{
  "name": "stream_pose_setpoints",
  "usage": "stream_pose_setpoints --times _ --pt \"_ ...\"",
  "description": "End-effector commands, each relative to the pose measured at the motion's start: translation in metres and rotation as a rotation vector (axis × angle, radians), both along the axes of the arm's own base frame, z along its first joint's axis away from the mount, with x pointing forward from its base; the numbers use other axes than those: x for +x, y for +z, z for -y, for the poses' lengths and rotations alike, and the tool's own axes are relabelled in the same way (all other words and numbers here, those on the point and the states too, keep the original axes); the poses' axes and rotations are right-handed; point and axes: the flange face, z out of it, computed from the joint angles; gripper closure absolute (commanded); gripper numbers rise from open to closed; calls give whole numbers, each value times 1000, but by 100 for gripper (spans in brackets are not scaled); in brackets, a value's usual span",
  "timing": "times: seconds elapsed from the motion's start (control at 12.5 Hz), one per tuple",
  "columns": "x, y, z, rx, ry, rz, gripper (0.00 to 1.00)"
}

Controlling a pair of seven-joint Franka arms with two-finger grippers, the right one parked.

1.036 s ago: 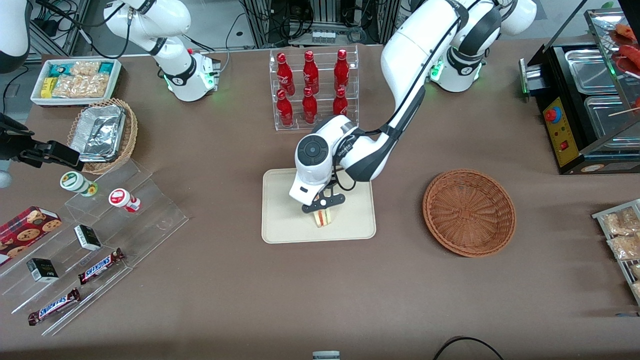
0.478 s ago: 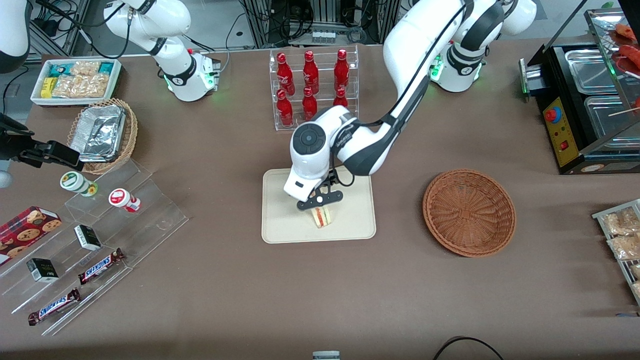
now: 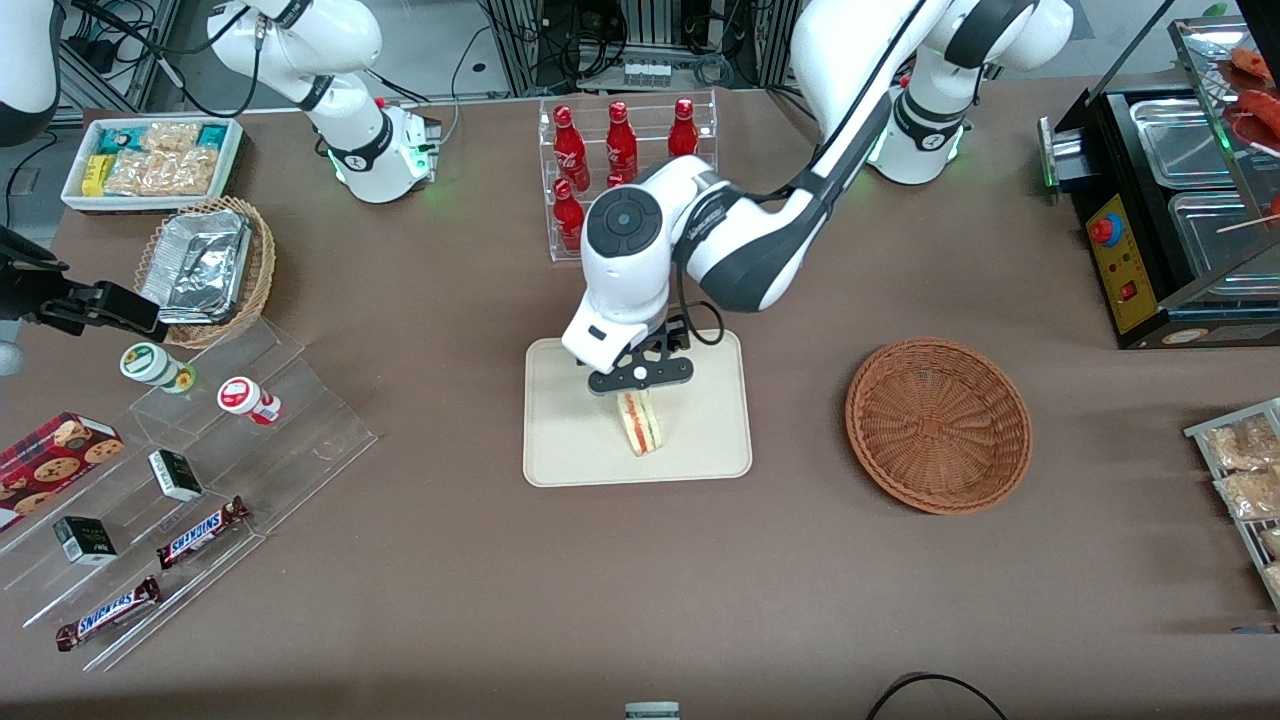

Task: Place sandwich from basket to tray

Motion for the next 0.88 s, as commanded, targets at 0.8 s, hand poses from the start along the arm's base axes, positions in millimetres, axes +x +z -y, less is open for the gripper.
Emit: stream_pose_setpoints --times 0.8 --pt "59 64 -278 49 -287 -86 0"
